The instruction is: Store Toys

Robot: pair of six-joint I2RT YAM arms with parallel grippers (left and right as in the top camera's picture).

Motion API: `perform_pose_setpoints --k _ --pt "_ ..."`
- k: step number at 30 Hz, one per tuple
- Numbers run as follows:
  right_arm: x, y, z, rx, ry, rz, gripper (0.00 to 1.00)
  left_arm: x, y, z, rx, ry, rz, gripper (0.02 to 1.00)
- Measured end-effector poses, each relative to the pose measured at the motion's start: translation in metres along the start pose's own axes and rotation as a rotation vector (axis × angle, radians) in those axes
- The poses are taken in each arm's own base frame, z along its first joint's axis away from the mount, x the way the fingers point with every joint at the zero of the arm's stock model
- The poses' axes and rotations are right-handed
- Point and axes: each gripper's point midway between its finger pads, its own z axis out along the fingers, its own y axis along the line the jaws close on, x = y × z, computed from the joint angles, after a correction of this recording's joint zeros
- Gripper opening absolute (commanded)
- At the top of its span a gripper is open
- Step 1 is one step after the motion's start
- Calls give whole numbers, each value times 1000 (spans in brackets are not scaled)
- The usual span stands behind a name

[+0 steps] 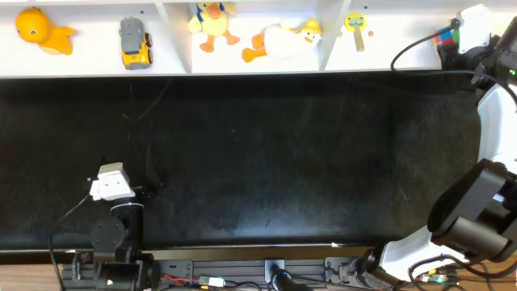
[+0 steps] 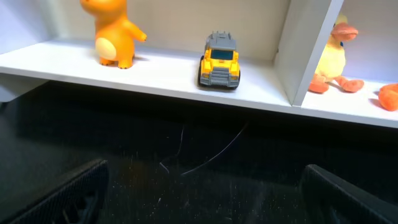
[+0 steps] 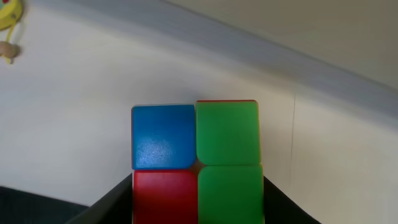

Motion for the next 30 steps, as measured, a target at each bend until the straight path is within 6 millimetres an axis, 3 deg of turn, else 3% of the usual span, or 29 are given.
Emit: perform_pose_setpoints --k 30 --pt "2 0 26 2 -20 155 316 0 0 0 0 0 0 998"
